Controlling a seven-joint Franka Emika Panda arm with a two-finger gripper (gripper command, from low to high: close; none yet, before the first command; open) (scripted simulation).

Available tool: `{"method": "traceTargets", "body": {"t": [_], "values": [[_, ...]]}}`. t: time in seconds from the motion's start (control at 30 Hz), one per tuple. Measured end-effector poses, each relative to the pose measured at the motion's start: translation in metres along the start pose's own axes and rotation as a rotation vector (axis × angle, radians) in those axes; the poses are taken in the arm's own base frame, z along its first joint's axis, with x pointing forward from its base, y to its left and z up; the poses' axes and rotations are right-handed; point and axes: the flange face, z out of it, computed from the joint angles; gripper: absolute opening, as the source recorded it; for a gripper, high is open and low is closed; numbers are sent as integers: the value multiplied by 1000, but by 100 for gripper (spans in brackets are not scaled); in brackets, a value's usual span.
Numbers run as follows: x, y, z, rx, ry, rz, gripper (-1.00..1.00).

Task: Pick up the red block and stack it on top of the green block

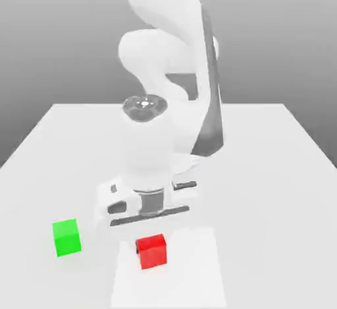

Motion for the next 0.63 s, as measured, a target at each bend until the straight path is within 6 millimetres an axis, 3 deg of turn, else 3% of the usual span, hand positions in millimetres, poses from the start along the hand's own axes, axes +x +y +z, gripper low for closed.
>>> {"method": "traceTargets", "body": {"t": [0.03, 0.17, 0.3, 0.33, 0.53, 0.57, 0.63], "values": [[1, 4, -9, 0, 0, 12, -100], [25, 88, -31, -6, 4, 279, -100], [30, 173, -48, -2, 2, 550, -100], [29, 185, -48, 0, 1, 593, -100], [30, 188, 5, 2, 0, 613, -100], [29, 189, 11, 1, 0, 614, 100], [29, 189, 11, 1, 0, 614, 100]]}}
